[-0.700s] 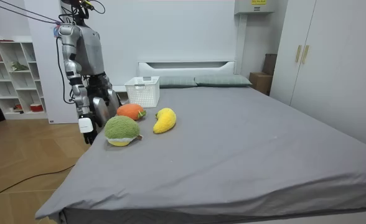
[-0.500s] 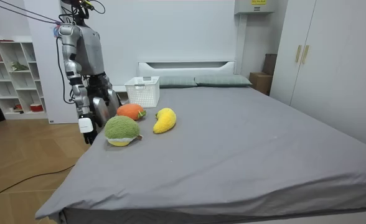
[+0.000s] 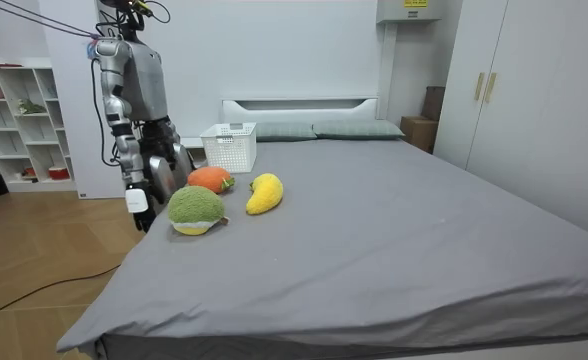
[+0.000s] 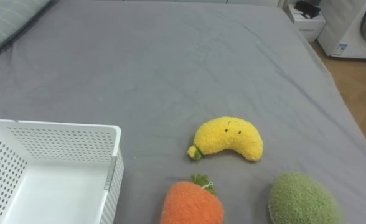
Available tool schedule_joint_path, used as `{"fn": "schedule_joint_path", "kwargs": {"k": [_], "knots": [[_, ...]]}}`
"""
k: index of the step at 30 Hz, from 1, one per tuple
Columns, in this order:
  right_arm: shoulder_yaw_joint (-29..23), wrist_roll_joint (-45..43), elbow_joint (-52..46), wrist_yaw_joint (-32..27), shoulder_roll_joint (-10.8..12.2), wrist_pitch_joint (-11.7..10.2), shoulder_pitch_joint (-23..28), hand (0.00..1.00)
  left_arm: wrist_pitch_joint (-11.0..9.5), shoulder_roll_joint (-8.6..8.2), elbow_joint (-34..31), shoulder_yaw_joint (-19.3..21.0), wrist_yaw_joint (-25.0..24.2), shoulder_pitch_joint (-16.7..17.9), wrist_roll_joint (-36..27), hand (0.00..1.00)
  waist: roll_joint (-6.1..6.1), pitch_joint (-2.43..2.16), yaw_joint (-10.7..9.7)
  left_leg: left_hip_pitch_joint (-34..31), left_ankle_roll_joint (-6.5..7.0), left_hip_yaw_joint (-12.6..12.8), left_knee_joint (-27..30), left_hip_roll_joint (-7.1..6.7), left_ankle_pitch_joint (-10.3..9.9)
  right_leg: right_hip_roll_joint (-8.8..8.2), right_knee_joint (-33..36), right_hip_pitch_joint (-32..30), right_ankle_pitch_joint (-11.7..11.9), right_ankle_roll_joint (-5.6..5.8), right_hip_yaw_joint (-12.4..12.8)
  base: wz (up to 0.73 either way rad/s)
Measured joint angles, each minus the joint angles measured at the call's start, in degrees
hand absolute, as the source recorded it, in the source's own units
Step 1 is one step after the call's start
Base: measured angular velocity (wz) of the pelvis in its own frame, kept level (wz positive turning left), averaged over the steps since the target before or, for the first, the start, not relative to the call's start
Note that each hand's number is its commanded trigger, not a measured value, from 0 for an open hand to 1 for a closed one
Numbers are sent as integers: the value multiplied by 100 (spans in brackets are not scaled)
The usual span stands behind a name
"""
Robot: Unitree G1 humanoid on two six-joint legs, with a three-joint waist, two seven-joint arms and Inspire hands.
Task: Collect toys from the bed
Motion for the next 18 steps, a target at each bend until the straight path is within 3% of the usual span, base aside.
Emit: {"fn": "schedule_joint_path", "kwargs": {"k": [3,10,14,18], "knots": [[-196,293,112,-30,6,3,3,0,35,34,0,18,0,11,-11,0,-11,-9,-2,6,0,6,1,0,0,6,10,3,1,-1,10,0],[-858,1211,121,-200,-13,3,125,0,-1,41,-1,470,2,43,-18,0,-91,-26,-122,112,1,29,8,2,-3,0,-7,140,-1,2,-9,0],[-1491,1421,-25,-363,-68,3,160,0,-93,147,6,648,3,78,-12,0,-104,-37,-186,212,5,34,-41,9,-7,2,11,187,-14,9,33,-3],[-1762,1364,-286,-666,-217,2,172,0,-115,276,0,798,25,117,-7,0,-118,-54,-194,273,6,103,-38,7,-5,16,77,178,-9,8,121,-10]]}}
